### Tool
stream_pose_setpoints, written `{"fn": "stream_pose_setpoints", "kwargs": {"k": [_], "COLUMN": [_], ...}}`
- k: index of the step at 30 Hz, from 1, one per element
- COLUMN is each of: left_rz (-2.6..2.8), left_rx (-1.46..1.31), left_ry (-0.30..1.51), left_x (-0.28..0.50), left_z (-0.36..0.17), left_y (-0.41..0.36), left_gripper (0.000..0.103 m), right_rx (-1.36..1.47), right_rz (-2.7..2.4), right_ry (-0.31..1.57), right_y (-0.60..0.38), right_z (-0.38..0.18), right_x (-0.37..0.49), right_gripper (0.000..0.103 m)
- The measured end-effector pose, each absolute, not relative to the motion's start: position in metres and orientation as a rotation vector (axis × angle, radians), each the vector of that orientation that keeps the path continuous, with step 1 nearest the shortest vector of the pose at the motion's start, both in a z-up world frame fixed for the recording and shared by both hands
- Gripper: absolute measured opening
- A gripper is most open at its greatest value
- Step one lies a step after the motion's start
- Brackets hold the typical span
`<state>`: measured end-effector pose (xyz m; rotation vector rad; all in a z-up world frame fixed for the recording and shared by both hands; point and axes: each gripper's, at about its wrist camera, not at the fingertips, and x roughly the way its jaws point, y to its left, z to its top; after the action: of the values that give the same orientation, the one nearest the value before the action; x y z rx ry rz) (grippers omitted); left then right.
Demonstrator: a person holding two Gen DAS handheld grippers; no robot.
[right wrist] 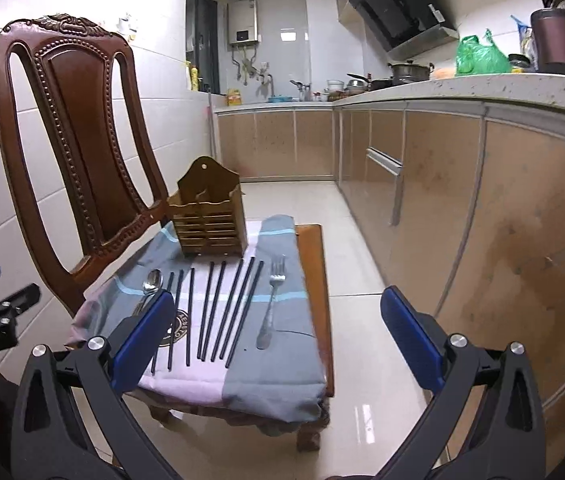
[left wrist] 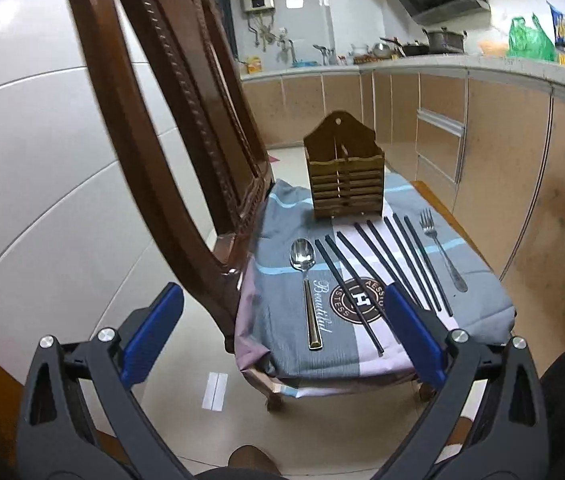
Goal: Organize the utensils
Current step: 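Lower the left tool onto the steel spoon and close it while the right tool reaches the fork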
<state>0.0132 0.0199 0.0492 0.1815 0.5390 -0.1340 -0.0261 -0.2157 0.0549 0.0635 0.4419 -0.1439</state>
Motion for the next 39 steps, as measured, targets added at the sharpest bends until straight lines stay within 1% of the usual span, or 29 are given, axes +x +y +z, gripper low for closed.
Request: {"fn": "stream_pose_setpoints", "kwargs": {"k": [4,8,12,14,15,16,17,18,19,20,21,23,24,25,27,28,30,33,35,36,39], "left_rz": [-0.157,-0.243,-0.279,-0.301,-0.308,-0.315,-0.324,-0.337,-0.343,-0.350,-0.356,-0.376,-0.381,-0.384,-0.391,-0.379,-0.412,-0.367,-0.341,-0.326,-0.301], "left_rx": [0.257,0.283,0.333,0.343,0.332,0.317,0.305,0.288,0.281,0.277,0.288,0.334,0.360,0.367,0.372,0.358,0.301,0.322,0.281,0.271,0.224], "left_ry": [0.582,0.627,0.626,0.648,0.659,0.681,0.707,0.747,0.770,0.787,0.800,0.827,0.850,0.861,0.885,0.910,0.950,0.973,0.999,1.001,0.992], "left_x": [0.030,0.052,0.088,0.113,0.125,0.141,0.156,0.175,0.187,0.199,0.213,0.227,0.235,0.240,0.251,0.258,0.262,0.266,0.275,0.278,0.287], "left_z": [0.040,0.028,0.020,0.020,0.021,0.022,0.022,0.023,0.024,0.025,0.028,0.026,0.023,0.021,0.012,0.003,-0.008,-0.035,-0.051,-0.056,-0.065], "left_y": [0.002,-0.015,-0.027,-0.029,-0.028,-0.026,-0.024,-0.021,-0.020,-0.019,-0.017,-0.019,-0.020,-0.020,-0.018,-0.016,-0.016,-0.025,-0.023,-0.024,-0.027], "left_gripper": [0.099,0.099,0.098,0.096,0.091,0.085,0.075,0.071,0.069,0.069,0.069,0.069,0.069,0.069,0.069,0.069,0.069,0.069,0.066,0.063,0.063], "right_rx": [0.025,0.010,0.027,-0.004,-0.018,-0.032,-0.039,-0.035,-0.024,-0.016,-0.007,0.022,0.051,0.092,0.184,0.201,0.157,0.188,0.202,0.208,0.215], "right_rz": [-0.134,-0.041,0.093,0.117,0.135,0.160,0.186,0.230,0.276,0.304,0.336,0.389,0.419,0.439,0.482,0.490,0.491,0.493,0.477,0.474,0.483], "right_ry": [0.491,0.594,0.647,0.657,0.663,0.669,0.670,0.671,0.687,0.697,0.706,0.733,0.748,0.761,0.783,0.841,0.908,0.928,0.928,0.929,0.924], "right_y": [-0.215,-0.215,-0.225,-0.229,-0.232,-0.235,-0.238,-0.244,-0.249,-0.255,-0.261,-0.271,-0.277,-0.283,-0.291,-0.291,-0.287,-0.295,-0.300,-0.301,-0.303], "right_z": [0.047,0.032,0.023,0.028,0.031,0.036,0.040,0.043,0.045,0.046,0.046,0.038,0.028,0.016,-0.008,-0.027,-0.046,-0.058,-0.061,-0.061,-0.060], "right_x": [-0.007,0.023,0.065,0.089,0.100,0.115,0.128,0.143,0.160,0.170,0.185,0.207,0.217,0.224,0.230,0.237,0.247,0.256,0.260,0.261,0.263], "right_gripper": [0.100,0.100,0.100,0.100,0.100,0.100,0.100,0.099,0.095,0.091,0.084,0.075,0.066,0.062,0.058,0.052,0.043,0.042,0.042,0.042,0.042]}}
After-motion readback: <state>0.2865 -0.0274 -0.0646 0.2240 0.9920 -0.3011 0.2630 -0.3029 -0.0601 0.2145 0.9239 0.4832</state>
